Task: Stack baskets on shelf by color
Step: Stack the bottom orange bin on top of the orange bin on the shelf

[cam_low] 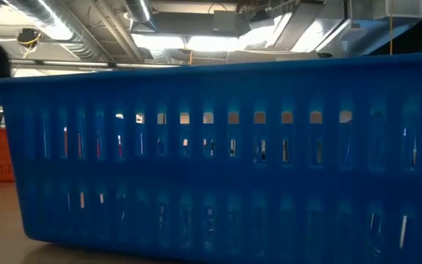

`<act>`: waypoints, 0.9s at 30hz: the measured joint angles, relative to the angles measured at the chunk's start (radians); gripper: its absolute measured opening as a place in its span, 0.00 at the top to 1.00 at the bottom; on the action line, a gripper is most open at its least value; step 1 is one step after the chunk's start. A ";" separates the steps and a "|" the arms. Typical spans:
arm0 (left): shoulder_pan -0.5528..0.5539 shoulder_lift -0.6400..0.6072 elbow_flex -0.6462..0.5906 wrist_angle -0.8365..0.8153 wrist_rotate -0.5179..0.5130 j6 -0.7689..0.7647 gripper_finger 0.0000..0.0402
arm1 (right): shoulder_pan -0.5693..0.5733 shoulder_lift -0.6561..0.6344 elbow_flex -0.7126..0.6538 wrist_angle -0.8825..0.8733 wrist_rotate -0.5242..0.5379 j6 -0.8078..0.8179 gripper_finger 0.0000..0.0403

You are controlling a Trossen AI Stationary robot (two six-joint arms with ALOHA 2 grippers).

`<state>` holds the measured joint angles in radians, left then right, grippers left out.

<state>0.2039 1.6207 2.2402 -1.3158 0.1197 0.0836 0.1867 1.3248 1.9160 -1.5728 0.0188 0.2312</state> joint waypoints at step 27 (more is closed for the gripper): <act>-0.367 -0.082 0.000 -0.120 -0.052 -0.109 0.87 | 0.549 0.262 -0.667 0.558 -0.117 0.854 0.79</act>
<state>-0.1630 1.5387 2.2398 -1.4357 0.0674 -0.0258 0.7361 1.5869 1.2485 -1.0150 -0.0985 1.0857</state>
